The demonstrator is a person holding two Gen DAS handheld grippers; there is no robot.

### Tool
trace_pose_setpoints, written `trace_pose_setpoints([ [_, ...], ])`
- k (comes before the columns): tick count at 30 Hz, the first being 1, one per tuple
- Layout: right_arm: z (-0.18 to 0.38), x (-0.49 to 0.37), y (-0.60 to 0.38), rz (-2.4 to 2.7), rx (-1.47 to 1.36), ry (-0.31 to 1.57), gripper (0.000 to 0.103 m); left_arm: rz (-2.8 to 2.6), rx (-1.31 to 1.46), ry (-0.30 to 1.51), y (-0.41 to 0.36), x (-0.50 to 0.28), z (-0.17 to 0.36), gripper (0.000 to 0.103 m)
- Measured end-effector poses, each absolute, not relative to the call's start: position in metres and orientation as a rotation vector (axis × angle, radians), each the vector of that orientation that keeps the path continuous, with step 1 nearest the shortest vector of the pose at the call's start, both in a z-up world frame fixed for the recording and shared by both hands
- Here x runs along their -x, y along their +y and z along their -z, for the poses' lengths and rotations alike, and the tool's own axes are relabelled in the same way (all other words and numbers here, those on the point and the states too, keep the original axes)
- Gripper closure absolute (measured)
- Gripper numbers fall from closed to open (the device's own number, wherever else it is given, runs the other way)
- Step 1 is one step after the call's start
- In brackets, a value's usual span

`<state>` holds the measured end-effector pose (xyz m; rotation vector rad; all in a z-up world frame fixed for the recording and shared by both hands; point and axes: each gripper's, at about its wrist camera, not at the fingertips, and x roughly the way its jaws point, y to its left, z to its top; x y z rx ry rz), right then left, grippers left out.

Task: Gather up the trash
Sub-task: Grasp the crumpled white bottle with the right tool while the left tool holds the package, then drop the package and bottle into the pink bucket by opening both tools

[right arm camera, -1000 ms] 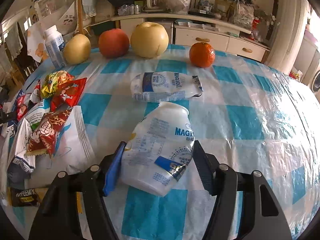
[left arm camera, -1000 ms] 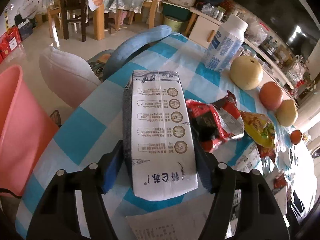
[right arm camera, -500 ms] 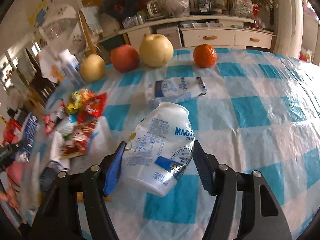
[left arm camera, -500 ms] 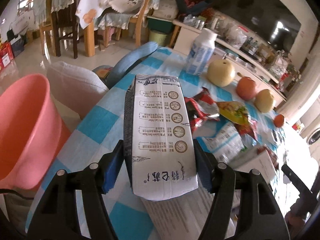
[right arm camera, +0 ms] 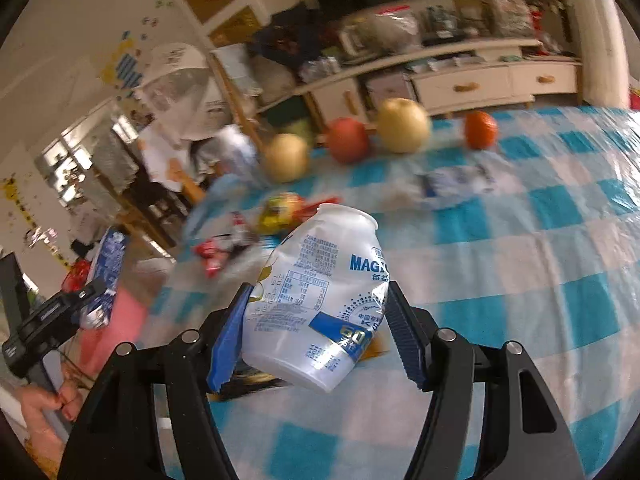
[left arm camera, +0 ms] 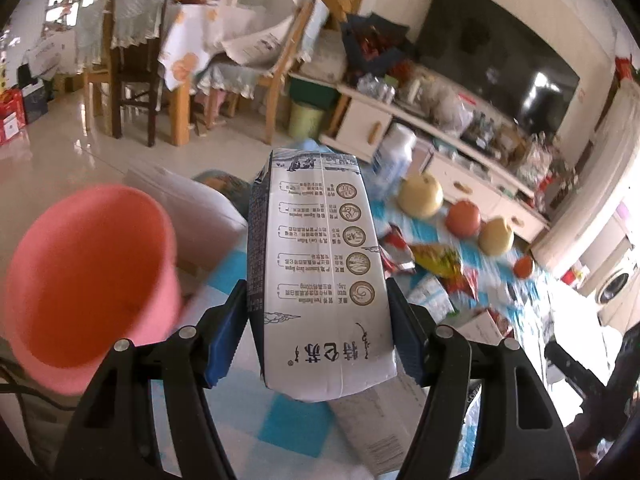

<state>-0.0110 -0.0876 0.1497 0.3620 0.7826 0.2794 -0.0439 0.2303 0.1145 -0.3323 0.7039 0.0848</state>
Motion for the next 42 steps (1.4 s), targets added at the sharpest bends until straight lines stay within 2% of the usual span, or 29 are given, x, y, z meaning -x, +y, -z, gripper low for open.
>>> trace_pose_setpoints([
  [6,-0.174,0.017,0.015,-0.452,-0.304,0.779,0.037,-0.181,0.399,0.644,0.296,0.061,-0.13,0.036],
  [15,-0.198,0.002,0.182,-0.704,-0.205,0.796,0.037,-0.321,0.524,0.623,0.391,0.077,-0.118,0.038],
  [23,-0.175,-0.025,0.283,-0.792,-0.14,0.856,0.036,-0.383,0.607,0.637,0.44,0.073,-0.1,0.039],
  [25,-0.163,-0.028,0.294,-0.772,-0.14,0.881,0.017,-0.391,0.619,0.633,0.446,0.073,-0.099,0.038],
  [26,-0.158,-0.032,0.292,-0.763,-0.147,0.885,0.015,-0.4,0.617,0.628,0.448,0.074,-0.1,0.038],
  [27,-0.154,-0.031,0.291,-0.748,-0.165,0.888,0.014,-0.415,0.609,0.619,0.449,0.075,-0.1,0.035],
  [28,-0.152,-0.031,0.289,-0.741,-0.179,0.89,0.014,-0.425,0.605,0.612,0.45,0.076,-0.101,0.025],
  [30,-0.152,-0.027,0.281,-0.717,-0.198,0.881,0.012,-0.449,0.6,0.586,0.45,0.079,-0.104,0.018],
  [34,-0.155,-0.02,0.27,-0.635,-0.142,0.836,0.011,-0.433,0.584,0.552,0.445,0.077,-0.106,0.012],
  [42,-0.161,0.002,0.25,-0.519,0.005,0.767,0.01,-0.379,0.508,0.543,0.418,0.067,-0.116,0.011],
])
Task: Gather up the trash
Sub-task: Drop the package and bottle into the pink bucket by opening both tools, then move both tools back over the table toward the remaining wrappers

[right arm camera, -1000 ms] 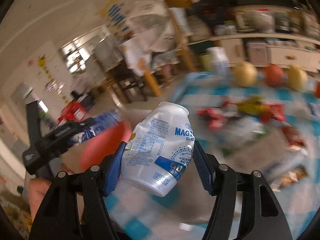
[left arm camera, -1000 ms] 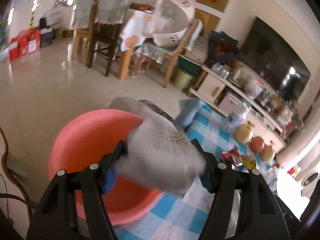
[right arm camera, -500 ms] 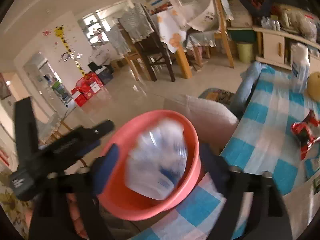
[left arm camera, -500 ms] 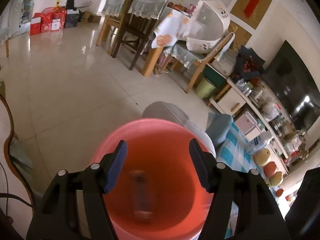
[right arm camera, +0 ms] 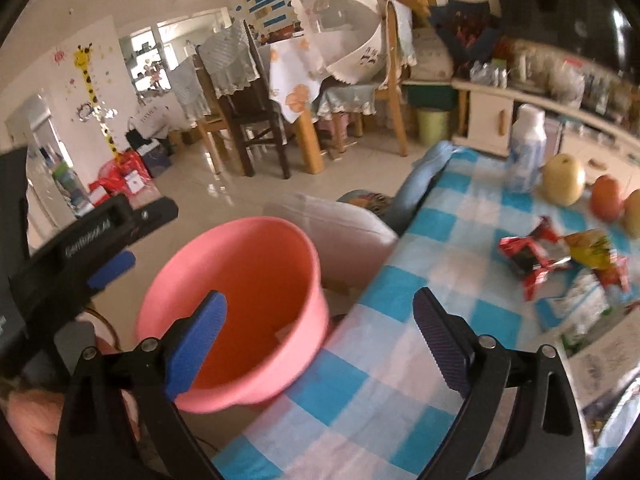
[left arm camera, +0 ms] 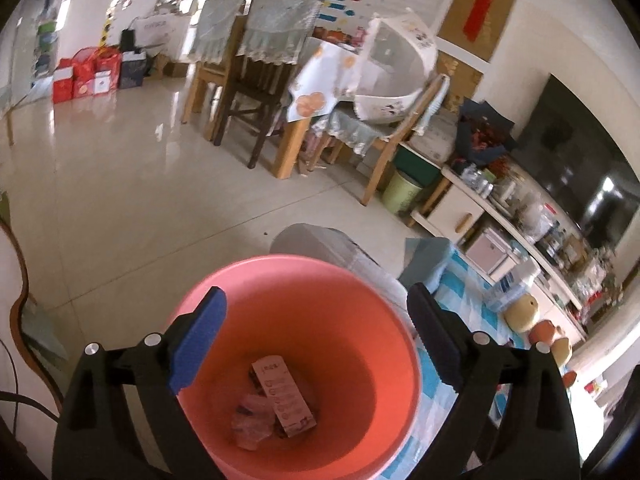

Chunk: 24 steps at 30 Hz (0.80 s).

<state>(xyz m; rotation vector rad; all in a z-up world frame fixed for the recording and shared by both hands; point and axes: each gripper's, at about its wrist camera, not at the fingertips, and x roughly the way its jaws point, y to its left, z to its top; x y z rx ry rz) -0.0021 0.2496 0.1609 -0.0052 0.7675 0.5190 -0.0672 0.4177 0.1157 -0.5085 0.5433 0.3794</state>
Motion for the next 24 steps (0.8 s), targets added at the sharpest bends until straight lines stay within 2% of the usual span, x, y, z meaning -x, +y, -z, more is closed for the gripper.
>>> trace_pose_setpoints([
  [7,-0.167,0.019,0.221,-0.454,0.05,0.719,0.01,-0.337,0.388,0.53,0.384,0.069,-0.127,0.007],
  [24,-0.168,0.035,0.134,-0.316,0.002,0.694,0.01,-0.275,0.282,0.466,0.32,0.069,-0.14,0.006],
])
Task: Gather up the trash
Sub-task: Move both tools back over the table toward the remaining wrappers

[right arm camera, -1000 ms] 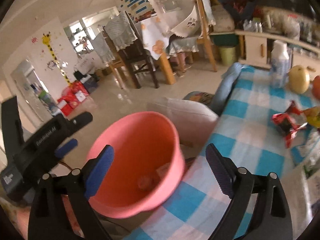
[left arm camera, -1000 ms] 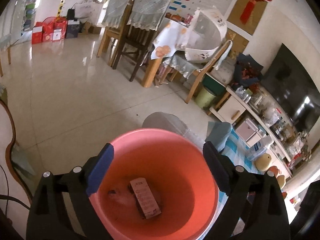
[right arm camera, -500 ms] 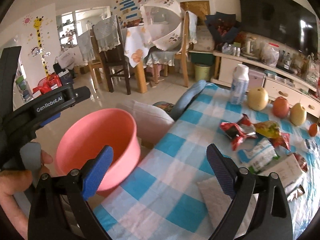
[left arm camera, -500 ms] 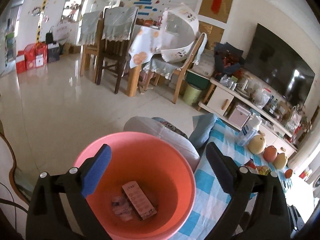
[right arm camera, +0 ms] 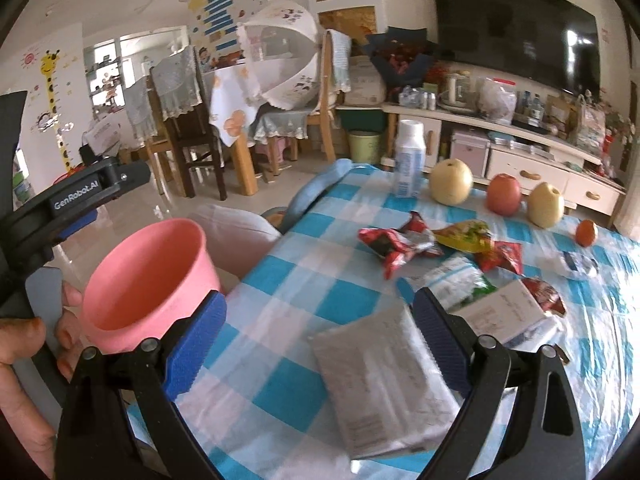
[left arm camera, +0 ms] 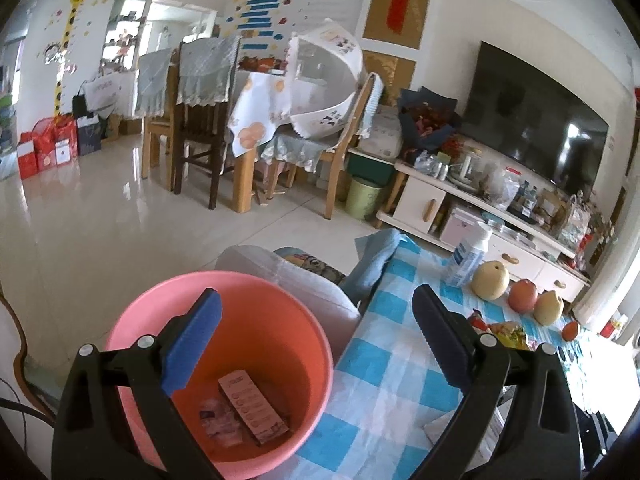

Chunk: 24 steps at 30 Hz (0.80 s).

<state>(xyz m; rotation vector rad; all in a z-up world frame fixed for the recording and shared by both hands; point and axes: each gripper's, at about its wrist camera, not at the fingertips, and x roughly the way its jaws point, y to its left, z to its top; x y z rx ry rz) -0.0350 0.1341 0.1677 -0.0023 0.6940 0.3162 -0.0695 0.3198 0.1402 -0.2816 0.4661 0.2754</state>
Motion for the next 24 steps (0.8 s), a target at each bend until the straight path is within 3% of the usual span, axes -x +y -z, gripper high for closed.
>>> trace_pose_setpoints([
  [24,-0.158,0.025,0.054,-0.197,-0.058,0.708,0.008,-0.06,-0.002,0.554,0.22,0.049,-0.12,0.006],
])
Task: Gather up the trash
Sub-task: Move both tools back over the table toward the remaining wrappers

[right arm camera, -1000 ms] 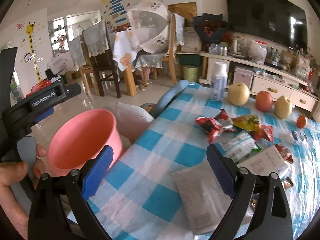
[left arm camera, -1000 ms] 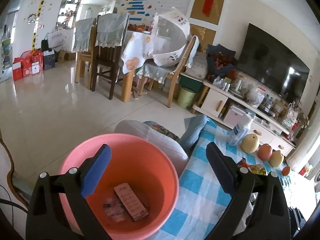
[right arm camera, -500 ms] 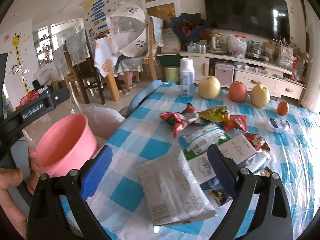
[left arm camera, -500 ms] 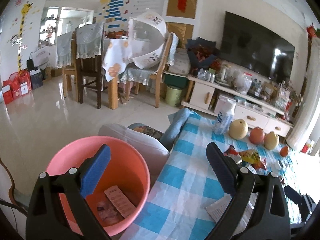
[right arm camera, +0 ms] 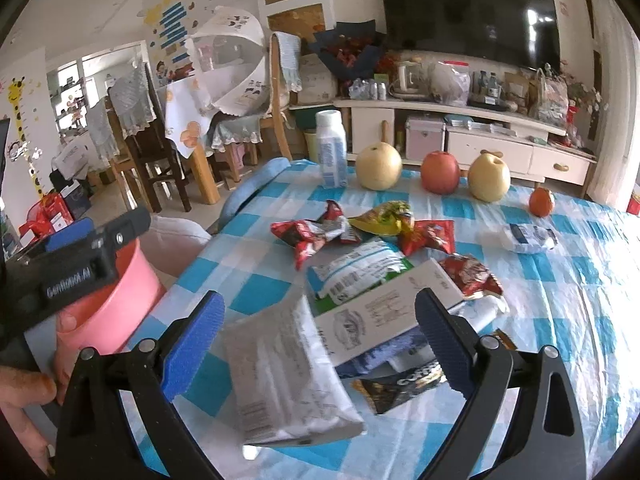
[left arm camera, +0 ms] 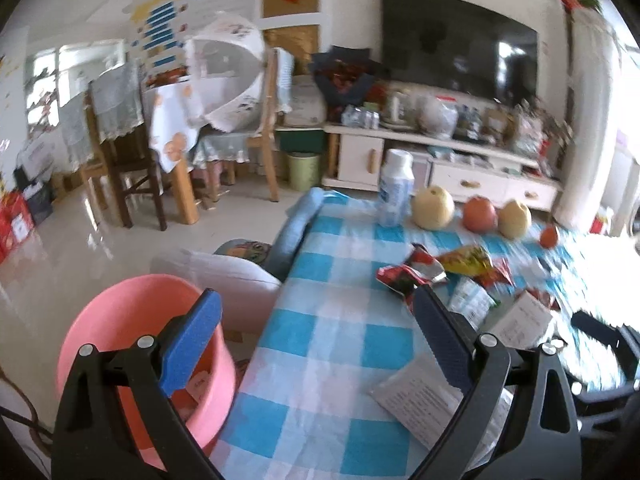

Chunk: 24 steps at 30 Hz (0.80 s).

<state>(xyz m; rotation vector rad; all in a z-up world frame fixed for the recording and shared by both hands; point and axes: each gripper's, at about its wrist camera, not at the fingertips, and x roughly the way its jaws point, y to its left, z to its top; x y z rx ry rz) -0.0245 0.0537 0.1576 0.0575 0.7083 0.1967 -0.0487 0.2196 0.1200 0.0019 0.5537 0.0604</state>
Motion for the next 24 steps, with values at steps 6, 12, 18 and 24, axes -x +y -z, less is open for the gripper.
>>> trace_pose_setpoints([
  [6,-0.157,0.02,0.028,-0.18,-0.08,0.724,0.008,0.008,-0.084,0.564,0.194,0.048,-0.115,0.006],
  [12,-0.158,0.016,-0.005,-0.155,-0.099,0.735,0.008,0.08,-0.053,0.667,0.182,0.045,-0.101,0.006],
  [18,-0.157,0.011,-0.051,-0.106,-0.141,0.754,0.008,0.15,0.159,0.832,0.172,0.044,-0.078,0.006],
  [24,-0.149,0.003,-0.096,-0.073,-0.208,0.796,0.008,0.139,0.279,0.963,0.159,0.042,-0.052,0.006],
])
